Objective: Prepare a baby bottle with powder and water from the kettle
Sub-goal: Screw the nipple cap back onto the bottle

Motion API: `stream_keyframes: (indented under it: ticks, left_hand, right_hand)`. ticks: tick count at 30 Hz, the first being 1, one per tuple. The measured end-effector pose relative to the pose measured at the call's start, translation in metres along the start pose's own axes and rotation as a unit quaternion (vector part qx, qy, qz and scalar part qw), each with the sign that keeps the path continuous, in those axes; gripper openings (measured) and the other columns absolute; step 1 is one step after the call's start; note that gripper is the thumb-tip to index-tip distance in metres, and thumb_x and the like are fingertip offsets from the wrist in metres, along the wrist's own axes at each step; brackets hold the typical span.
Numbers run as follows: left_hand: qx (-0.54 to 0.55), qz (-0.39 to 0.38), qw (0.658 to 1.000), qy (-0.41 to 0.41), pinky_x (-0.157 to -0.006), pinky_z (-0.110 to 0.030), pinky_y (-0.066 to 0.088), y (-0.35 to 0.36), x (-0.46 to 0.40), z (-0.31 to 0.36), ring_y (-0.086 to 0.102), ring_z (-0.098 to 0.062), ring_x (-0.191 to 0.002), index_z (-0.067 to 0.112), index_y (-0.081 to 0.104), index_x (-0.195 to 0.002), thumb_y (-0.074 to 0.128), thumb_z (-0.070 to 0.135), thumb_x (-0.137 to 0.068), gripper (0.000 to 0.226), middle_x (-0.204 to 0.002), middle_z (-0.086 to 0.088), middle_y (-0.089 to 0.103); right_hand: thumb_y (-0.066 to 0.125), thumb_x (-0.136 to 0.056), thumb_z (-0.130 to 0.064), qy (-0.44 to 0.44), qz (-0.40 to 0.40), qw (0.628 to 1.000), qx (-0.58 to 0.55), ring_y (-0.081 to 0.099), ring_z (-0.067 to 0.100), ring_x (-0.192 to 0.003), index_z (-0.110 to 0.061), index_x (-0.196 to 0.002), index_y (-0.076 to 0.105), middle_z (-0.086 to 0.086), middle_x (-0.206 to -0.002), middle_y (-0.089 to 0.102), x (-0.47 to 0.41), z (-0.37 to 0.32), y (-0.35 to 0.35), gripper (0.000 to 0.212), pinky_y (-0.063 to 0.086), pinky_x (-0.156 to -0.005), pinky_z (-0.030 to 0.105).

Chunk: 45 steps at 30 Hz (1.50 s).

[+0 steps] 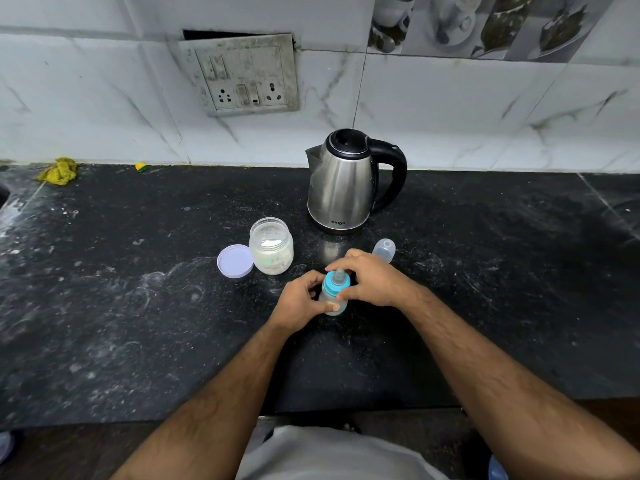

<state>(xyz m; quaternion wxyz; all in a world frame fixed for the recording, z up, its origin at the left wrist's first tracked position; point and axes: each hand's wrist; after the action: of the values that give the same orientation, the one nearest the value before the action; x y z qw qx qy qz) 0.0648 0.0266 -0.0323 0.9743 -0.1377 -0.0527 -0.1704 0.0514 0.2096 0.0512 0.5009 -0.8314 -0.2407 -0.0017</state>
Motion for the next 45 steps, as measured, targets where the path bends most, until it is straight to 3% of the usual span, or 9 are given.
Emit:
stream_keyframes:
  ticks: [5, 12, 16, 19, 24, 29, 35, 41, 45]
  left_hand:
    - [0.058, 0.0, 0.998, -0.008, -0.094, -0.029, 0.054, 0.002, 0.002, -0.002, 0.07, -0.014, -0.102, 0.018, 0.064, -0.104, 0.088, 0.003, -0.066, 0.047, -0.106, 0.0, 0.074]
    - [0.074, -0.016, 0.997, -0.001, -0.085, -0.023, 0.054, 0.002, 0.001, -0.002, 0.07, -0.009, -0.093, 0.015, 0.063, -0.102, 0.085, -0.003, -0.068, 0.044, -0.1, -0.002, 0.074]
    - [0.071, -0.024, 0.997, -0.005, -0.092, -0.03, 0.054, -0.001, -0.001, -0.001, 0.07, -0.018, -0.101, 0.013, 0.063, -0.104, 0.086, 0.0, -0.068, 0.044, -0.106, -0.007, 0.074]
    - [0.06, -0.024, 0.998, 0.0, -0.093, -0.027, 0.054, -0.001, -0.001, -0.001, 0.07, -0.016, -0.102, 0.014, 0.064, -0.106, 0.087, 0.003, -0.068, 0.045, -0.106, -0.004, 0.074]
    - [0.068, -0.025, 0.997, -0.003, -0.094, -0.028, 0.054, 0.0, -0.003, -0.001, 0.07, -0.016, -0.102, 0.013, 0.063, -0.105, 0.086, -0.001, -0.067, 0.046, -0.107, -0.007, 0.073]
    - [0.056, -0.019, 0.998, -0.002, -0.091, -0.026, 0.055, 0.002, -0.002, -0.004, 0.071, -0.014, -0.098, 0.017, 0.064, -0.103, 0.087, 0.002, -0.067, 0.045, -0.102, -0.002, 0.074]
    - [0.026, -0.006, 1.0, 0.006, -0.082, -0.017, 0.052, 0.002, -0.003, -0.008, 0.069, -0.002, -0.091, 0.027, 0.063, -0.099, 0.081, 0.0, -0.074, 0.041, -0.097, 0.007, 0.074]
    - [0.039, -0.029, 0.999, -0.001, -0.092, -0.027, 0.054, -0.001, -0.005, -0.007, 0.07, -0.013, -0.1, 0.02, 0.064, -0.104, 0.088, 0.007, -0.068, 0.046, -0.104, 0.0, 0.074]
    - [0.042, -0.024, 0.999, 0.0, -0.093, -0.029, 0.054, 0.0, -0.004, -0.008, 0.071, -0.015, -0.101, 0.021, 0.064, -0.103, 0.089, 0.007, -0.067, 0.046, -0.104, -0.001, 0.075]
  right_hand:
    - [0.082, -0.074, -0.026, -0.016, 0.013, 0.999, -0.03, 0.052, 0.001, -0.083, -0.026, -0.113, 0.066, -0.018, -0.091, 0.049, -0.001, 0.003, 0.004, 0.042, 0.047, -0.079, 0.025]
    - [0.075, -0.076, -0.049, 0.051, 0.146, 0.987, -0.039, 0.061, 0.011, -0.082, -0.021, -0.098, 0.053, -0.008, -0.092, 0.064, 0.009, -0.003, 0.039, 0.041, 0.052, -0.071, 0.031]
    - [0.078, -0.075, -0.046, 0.026, 0.072, 0.997, -0.027, 0.062, 0.011, -0.091, -0.023, -0.12, 0.056, -0.007, -0.103, 0.067, 0.006, 0.004, 0.022, 0.055, 0.053, -0.081, 0.038]
    - [0.078, -0.079, -0.037, -0.021, 0.004, 1.0, -0.012, 0.058, 0.002, -0.089, -0.028, -0.145, 0.046, -0.015, -0.108, 0.066, 0.004, 0.01, 0.008, 0.074, 0.048, -0.084, 0.029]
    - [0.075, -0.08, -0.034, -0.039, 0.007, 0.999, -0.018, 0.064, 0.011, -0.099, -0.028, -0.118, 0.062, -0.01, -0.107, 0.07, 0.001, 0.009, 0.01, 0.041, 0.053, -0.087, 0.042]
    - [0.069, -0.083, -0.044, -0.009, 0.09, 0.996, -0.006, 0.065, 0.014, -0.095, -0.028, -0.117, 0.056, -0.01, -0.105, 0.069, 0.012, 0.005, 0.027, 0.04, 0.053, -0.081, 0.04]
    - [0.068, -0.082, -0.05, 0.134, 0.222, 0.965, -0.043, 0.066, 0.021, -0.087, -0.023, -0.111, 0.052, -0.001, -0.097, 0.071, 0.015, -0.017, 0.065, 0.043, 0.054, -0.074, 0.037]
    - [0.07, -0.078, -0.054, 0.051, 0.032, 0.998, 0.03, 0.064, 0.018, -0.103, -0.035, -0.126, 0.051, -0.009, -0.111, 0.07, 0.006, 0.004, 0.022, 0.055, 0.051, -0.08, 0.036]
    - [0.07, -0.08, -0.049, 0.01, 0.029, 0.999, 0.015, 0.065, 0.013, -0.096, -0.038, -0.118, 0.057, -0.013, -0.103, 0.07, 0.005, 0.005, 0.015, 0.042, 0.053, -0.08, 0.038]
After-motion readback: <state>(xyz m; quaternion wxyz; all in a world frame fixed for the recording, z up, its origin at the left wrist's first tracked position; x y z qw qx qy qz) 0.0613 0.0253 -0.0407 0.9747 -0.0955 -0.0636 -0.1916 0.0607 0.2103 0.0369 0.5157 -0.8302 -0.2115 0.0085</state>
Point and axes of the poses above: each hand's wrist, its own x-axis away from the middle knuckle, its own y-axis out of the palm, z = x × y
